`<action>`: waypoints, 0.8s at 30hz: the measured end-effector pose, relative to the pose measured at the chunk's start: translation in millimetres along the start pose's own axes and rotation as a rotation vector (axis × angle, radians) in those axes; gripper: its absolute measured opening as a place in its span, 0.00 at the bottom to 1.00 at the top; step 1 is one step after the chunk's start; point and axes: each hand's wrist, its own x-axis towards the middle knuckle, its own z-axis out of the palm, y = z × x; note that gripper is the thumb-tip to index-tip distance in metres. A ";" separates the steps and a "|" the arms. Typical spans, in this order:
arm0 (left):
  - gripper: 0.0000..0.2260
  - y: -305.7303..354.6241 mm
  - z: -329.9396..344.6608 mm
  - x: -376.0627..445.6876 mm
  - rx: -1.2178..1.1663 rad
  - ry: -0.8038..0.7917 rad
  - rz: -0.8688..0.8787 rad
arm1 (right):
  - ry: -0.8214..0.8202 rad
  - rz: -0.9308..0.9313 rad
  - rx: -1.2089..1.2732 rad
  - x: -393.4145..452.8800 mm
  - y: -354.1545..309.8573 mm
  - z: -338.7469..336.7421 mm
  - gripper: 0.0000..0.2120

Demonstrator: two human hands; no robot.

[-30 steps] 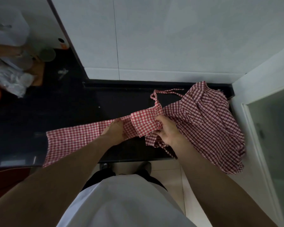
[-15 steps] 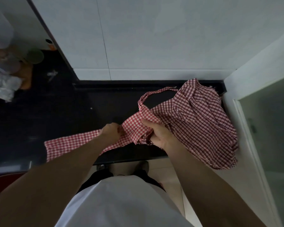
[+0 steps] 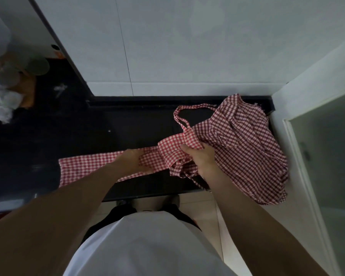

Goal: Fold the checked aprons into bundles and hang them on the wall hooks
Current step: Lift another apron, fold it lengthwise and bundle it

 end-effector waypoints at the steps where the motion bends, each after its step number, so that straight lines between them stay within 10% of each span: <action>1: 0.33 -3.0 -1.0 3.4 0.056 0.029 0.014 | -0.020 0.000 -0.008 1.9 -4.2 -3.4 0.26; 5: 0.21 0.5 -6.5 13.4 0.196 0.224 0.121 | -0.075 0.033 0.048 5.8 -20.1 -15.7 0.35; 12: 0.17 22.3 -32.0 16.9 0.136 0.045 -0.117 | -0.111 0.007 0.095 10.5 -33.6 -32.0 0.25; 17: 0.33 24.1 -20.1 16.3 0.357 0.199 -0.217 | 0.040 -0.052 0.142 18.6 -16.1 -21.7 0.52; 24: 0.19 31.7 -24.7 16.8 0.217 0.066 -0.204 | -0.056 -0.067 0.254 14.9 -3.9 12.6 0.62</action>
